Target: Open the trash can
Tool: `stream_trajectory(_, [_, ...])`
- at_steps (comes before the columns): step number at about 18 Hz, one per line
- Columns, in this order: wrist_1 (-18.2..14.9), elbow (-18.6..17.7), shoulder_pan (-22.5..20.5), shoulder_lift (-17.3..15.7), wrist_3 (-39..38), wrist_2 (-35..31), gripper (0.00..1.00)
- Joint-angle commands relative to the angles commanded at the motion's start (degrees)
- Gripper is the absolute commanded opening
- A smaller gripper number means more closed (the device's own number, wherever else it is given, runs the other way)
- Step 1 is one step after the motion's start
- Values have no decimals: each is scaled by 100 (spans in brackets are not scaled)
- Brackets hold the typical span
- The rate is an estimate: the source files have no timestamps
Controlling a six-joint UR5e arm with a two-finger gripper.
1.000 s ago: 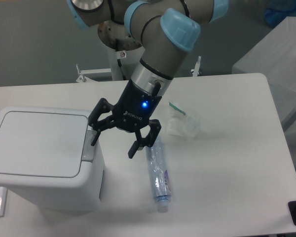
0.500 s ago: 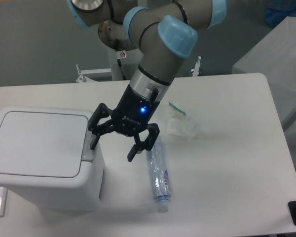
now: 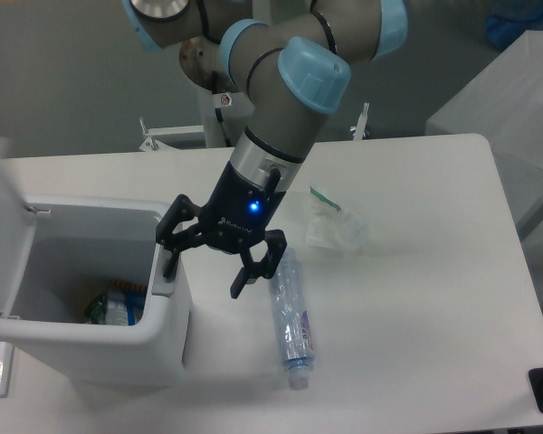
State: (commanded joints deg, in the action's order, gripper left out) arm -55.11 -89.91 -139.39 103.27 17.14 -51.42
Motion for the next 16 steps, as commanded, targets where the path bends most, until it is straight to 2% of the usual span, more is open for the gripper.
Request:
stream_trajectory(9, [26,448,-53,8,35,9,100])
stream_trajectory(13, [184,686,-210,149,429,-17,100])
stream_trajectory(16, [193,668,-517,158,825,-586,100])
